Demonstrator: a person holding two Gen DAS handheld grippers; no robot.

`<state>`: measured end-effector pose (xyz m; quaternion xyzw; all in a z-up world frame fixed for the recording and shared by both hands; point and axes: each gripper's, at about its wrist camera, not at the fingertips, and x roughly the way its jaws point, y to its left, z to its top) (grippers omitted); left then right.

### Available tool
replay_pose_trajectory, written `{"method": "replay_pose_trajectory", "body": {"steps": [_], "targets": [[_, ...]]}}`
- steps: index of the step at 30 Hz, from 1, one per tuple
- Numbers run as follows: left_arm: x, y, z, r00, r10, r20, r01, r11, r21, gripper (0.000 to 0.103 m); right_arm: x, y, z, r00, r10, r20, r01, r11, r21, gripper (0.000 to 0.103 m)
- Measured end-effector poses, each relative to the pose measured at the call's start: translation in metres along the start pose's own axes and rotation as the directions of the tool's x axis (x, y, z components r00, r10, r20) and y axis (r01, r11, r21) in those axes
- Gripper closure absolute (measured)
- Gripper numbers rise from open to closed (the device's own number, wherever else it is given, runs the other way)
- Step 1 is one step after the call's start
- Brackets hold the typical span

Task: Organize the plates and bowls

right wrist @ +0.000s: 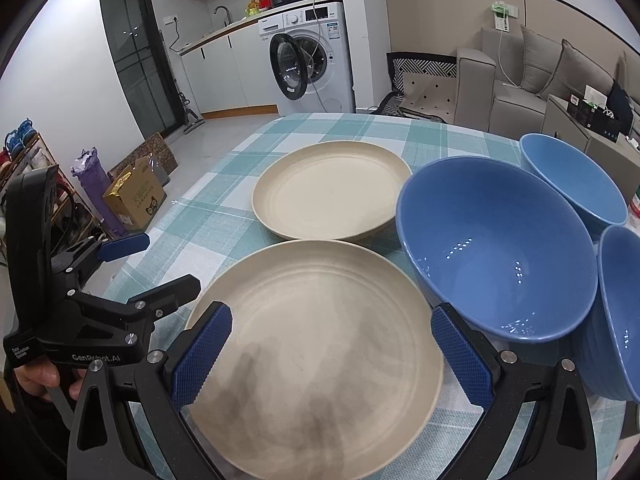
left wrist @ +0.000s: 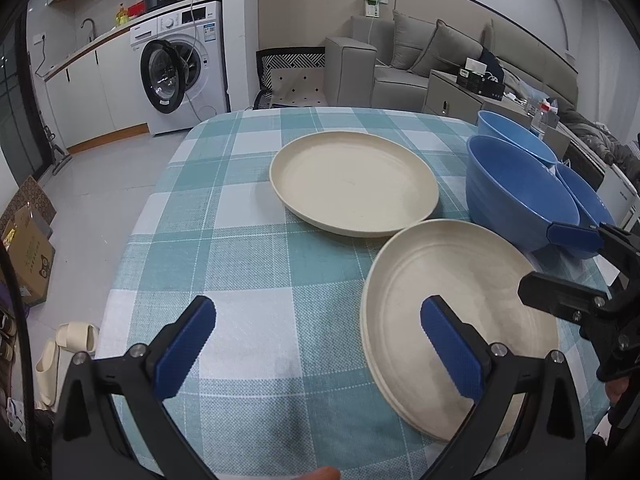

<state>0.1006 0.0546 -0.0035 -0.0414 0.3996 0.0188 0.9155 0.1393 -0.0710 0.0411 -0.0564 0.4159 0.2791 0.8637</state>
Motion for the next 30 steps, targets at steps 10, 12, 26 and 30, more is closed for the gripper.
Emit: {"method": "replay_pose_trajectory", "body": {"steps": [10, 12, 26, 30], "targets": [[0.014, 0.015, 0.015, 0.999, -0.010, -0.033, 0.009, 0.998, -0.054, 0.001, 0.009, 0.004, 0.012, 0.999, 0.031, -0.006, -0.031, 0.999, 0.009, 0.001], [0.017, 0.018, 0.018, 0.999, -0.024, -0.037, 0.022, 0.998, -0.066, 0.001, 0.011, 0.004, 0.014, 0.999, 0.032, -0.004, -0.032, 0.999, 0.012, 0.001], [0.041, 0.031, 0.036, 0.999, -0.015, -0.047, 0.011, 0.996, -0.087, 0.003, 0.033, 0.007, 0.016, 0.998, 0.042, -0.043, -0.041, 0.999, 0.018, 0.001], [0.054, 0.031, 0.041, 0.998, -0.019, -0.064, 0.013, 0.995, -0.095, 0.010, 0.040, 0.008, 0.014, 0.997, 0.041, -0.062, -0.040, 0.999, 0.011, 0.001]]}}
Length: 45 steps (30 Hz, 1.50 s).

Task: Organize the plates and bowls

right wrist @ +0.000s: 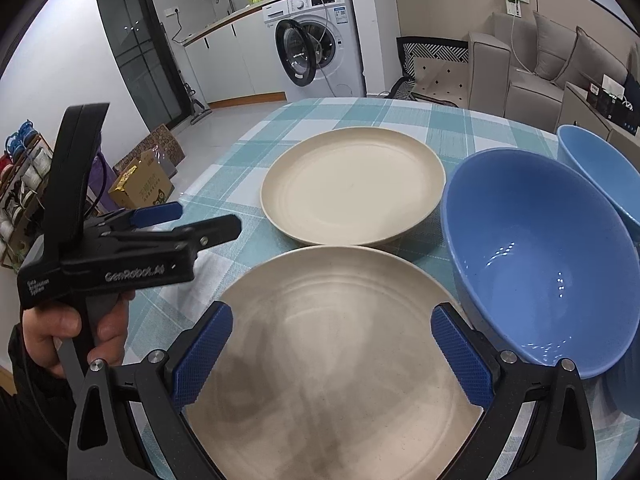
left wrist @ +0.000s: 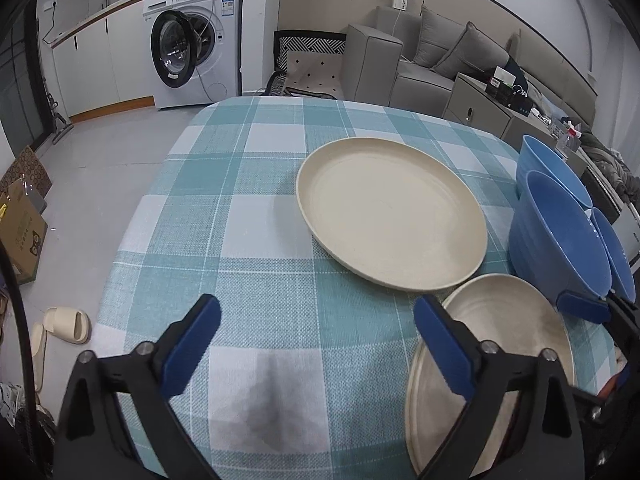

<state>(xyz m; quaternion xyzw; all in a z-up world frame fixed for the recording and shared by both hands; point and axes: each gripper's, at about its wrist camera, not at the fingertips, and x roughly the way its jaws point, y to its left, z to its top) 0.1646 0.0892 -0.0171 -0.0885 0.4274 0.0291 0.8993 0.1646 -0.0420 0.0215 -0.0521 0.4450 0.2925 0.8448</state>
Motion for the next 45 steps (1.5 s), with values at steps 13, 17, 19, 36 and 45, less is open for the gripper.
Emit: {"method": "replay_pose_trajectory", "body": {"steps": [13, 17, 19, 36, 45], "targets": [[0.035, -0.005, 0.014, 0.999, -0.013, -0.046, 0.011, 0.999, -0.051, 0.041, -0.001, -0.001, -0.001, 1.000, -0.024, 0.005, 0.024, 0.999, -0.023, 0.001], [0.040, -0.008, 0.017, 0.998, -0.014, -0.058, 0.011, 0.999, -0.047, 0.045, 0.000, -0.002, 0.000, 1.000, -0.026, 0.006, 0.026, 0.999, -0.022, 0.001], [0.044, -0.010, 0.018, 0.998, -0.016, -0.064, 0.013, 0.999, -0.044, 0.047, 0.000, -0.002, 0.000, 1.000, -0.028, 0.006, 0.028, 0.999, -0.023, 0.001], [0.040, 0.010, 0.011, 0.997, 0.036, -0.074, -0.041, 0.997, -0.064, 0.050, 0.000, -0.005, 0.000, 1.000, -0.030, 0.009, 0.030, 0.999, -0.021, 0.001], [0.024, 0.039, -0.007, 0.994, 0.079, -0.072, -0.086, 0.991, -0.099, 0.050, 0.004, 0.003, 0.001, 1.000, -0.017, 0.012, 0.017, 0.999, -0.042, 0.001]]}}
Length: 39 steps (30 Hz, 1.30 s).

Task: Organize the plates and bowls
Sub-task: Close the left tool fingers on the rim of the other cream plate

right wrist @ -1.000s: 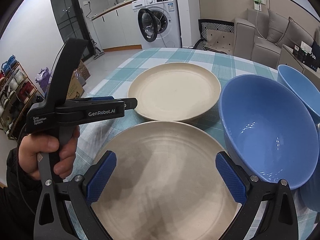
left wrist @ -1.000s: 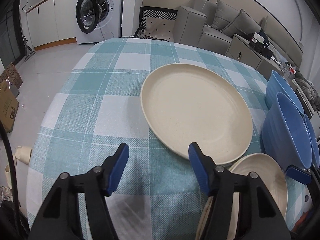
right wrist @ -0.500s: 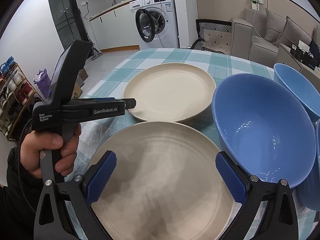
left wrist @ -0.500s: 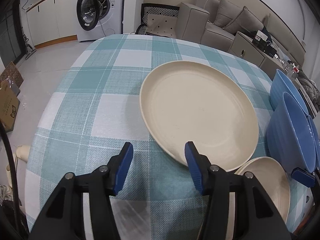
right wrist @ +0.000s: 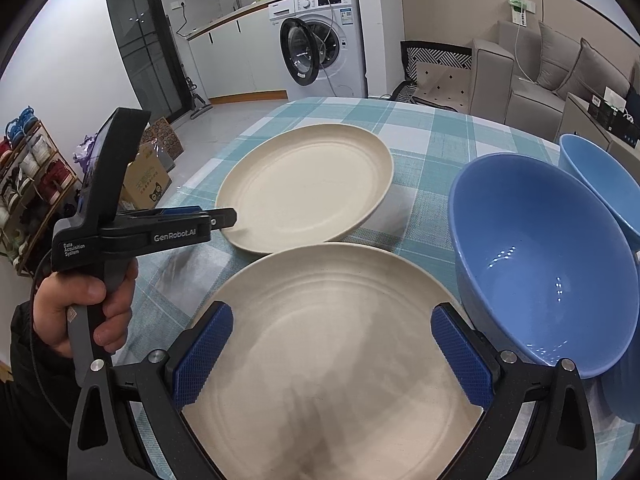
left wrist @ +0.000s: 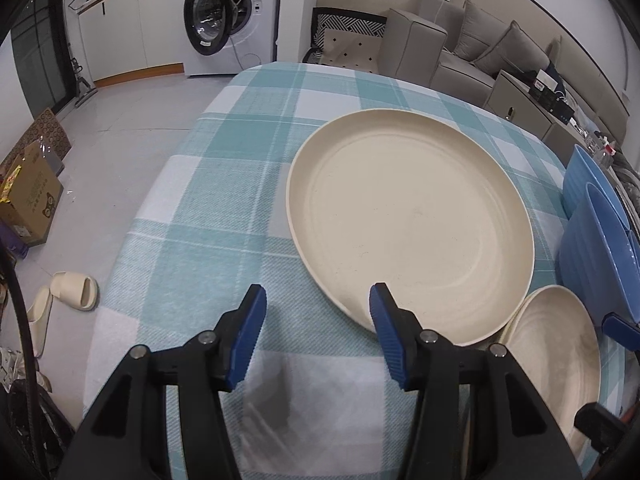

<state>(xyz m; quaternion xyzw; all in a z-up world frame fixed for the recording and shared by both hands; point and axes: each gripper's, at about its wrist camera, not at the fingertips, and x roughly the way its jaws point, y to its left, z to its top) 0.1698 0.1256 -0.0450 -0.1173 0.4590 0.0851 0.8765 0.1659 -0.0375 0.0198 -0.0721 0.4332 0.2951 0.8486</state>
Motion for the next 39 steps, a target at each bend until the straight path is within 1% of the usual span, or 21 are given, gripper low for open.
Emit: {"method": "replay_pose_trajectory", "body": {"steps": [7, 12, 14, 16, 24, 32, 35, 39], "targets": [[-0.006, 0.022, -0.009, 1.000, 0.014, 0.000, -0.014, 1.000, -0.024, 0.050, 0.009, 0.009, 0.010, 1.000, 0.019, 0.003, -0.019, 1.000, -0.022, 0.001], [-0.006, 0.030, -0.013, 1.000, 0.020, 0.000, -0.020, 0.999, -0.033, 0.050, 0.017, 0.011, 0.024, 0.999, 0.032, 0.020, -0.031, 0.999, -0.009, 0.001], [-0.005, 0.032, -0.013, 1.000, 0.017, -0.002, -0.017, 0.999, -0.038, 0.050, 0.022, 0.011, 0.031, 0.999, 0.024, 0.024, -0.024, 1.000, -0.005, 0.002], [-0.005, 0.034, -0.014, 1.000, 0.016, -0.006, -0.017, 0.999, -0.039, 0.050, 0.028, 0.012, 0.036, 1.000, 0.021, 0.023, -0.021, 1.000, -0.002, 0.005], [-0.005, 0.035, -0.014, 1.000, 0.021, -0.001, -0.021, 0.999, -0.024, 0.050, 0.047, 0.014, 0.052, 0.999, -0.008, 0.044, 0.008, 1.000, -0.009, 0.007], [-0.004, 0.036, -0.014, 1.000, 0.018, 0.000, -0.018, 1.000, -0.014, 0.050, 0.055, 0.017, 0.056, 0.997, -0.049, 0.056, 0.051, 0.998, -0.028, 0.010], [-0.004, 0.035, -0.014, 1.000, 0.017, 0.001, -0.017, 1.000, -0.011, 0.050, 0.053, 0.022, 0.057, 0.997, -0.017, 0.074, 0.021, 0.998, -0.053, 0.014], [-0.004, 0.037, -0.014, 1.000, 0.022, 0.002, -0.022, 1.000, -0.006, 0.050, 0.062, 0.028, 0.055, 0.999, 0.008, 0.041, -0.005, 0.998, -0.058, 0.017]]}}
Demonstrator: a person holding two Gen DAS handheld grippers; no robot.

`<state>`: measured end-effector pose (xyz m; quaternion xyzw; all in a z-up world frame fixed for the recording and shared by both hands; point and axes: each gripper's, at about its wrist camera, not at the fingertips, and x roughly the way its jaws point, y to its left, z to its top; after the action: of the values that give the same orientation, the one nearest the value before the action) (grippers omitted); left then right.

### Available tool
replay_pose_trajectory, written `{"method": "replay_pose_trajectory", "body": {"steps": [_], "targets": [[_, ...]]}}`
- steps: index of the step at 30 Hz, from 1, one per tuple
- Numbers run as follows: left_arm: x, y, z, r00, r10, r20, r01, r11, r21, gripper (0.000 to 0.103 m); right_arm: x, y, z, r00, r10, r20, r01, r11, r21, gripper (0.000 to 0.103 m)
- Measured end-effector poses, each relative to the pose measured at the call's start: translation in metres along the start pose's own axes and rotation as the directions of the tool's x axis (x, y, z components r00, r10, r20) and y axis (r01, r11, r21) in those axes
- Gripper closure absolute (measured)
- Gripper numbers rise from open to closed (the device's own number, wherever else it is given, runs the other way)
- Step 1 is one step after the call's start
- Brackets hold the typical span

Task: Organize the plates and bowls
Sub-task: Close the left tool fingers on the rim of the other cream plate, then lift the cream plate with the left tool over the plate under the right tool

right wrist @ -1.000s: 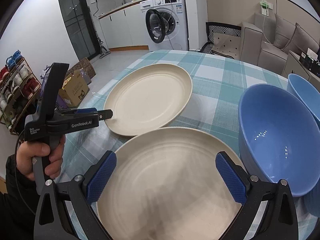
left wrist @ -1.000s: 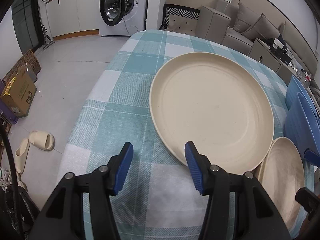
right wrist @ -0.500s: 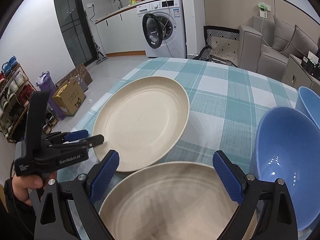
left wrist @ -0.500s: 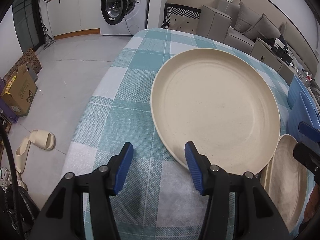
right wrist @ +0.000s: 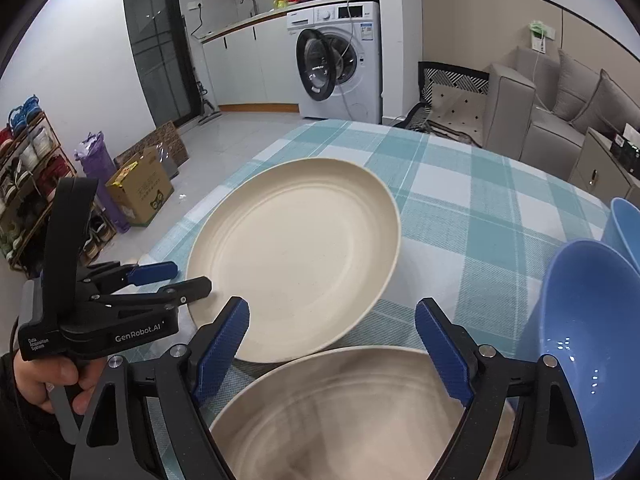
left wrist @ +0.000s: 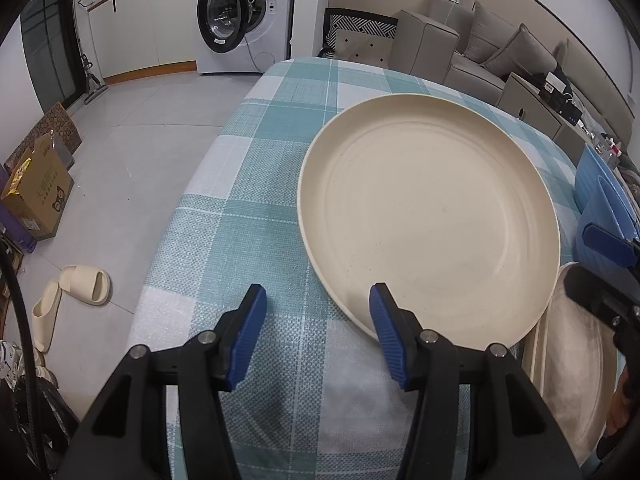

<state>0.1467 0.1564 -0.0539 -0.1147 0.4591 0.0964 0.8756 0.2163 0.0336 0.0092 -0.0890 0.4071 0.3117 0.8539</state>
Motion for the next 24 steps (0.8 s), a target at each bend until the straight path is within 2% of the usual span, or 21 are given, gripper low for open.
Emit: {"method": "replay_pose_trajectory", "body": {"steps": [9, 15, 18, 24], "targets": [[-0.001, 0.002, -0.002, 1.000, 0.005, 0.007, -0.005, 1.000, 0.015, 0.050, 0.026, -0.002, 0.000, 0.999, -0.003, -0.050, 0.004, 1.000, 0.022, 0.029], [-0.001, 0.001, -0.002, 1.000, 0.007, 0.010, -0.007, 1.000, 0.020, 0.050, 0.035, 0.000, -0.002, 0.998, -0.004, -0.067, 0.005, 1.000, 0.009, 0.044], [-0.001, 0.001, -0.003, 1.000, 0.002, 0.013, -0.002, 1.000, 0.022, 0.051, 0.035, 0.002, -0.003, 0.998, -0.012, -0.063, 0.012, 1.000, -0.003, 0.047], [-0.002, -0.006, -0.004, 1.000, -0.009, 0.021, 0.008, 0.999, 0.052, 0.063, 0.036, 0.003, -0.004, 0.998, -0.026, -0.065, 0.025, 1.000, -0.018, 0.059]]}}
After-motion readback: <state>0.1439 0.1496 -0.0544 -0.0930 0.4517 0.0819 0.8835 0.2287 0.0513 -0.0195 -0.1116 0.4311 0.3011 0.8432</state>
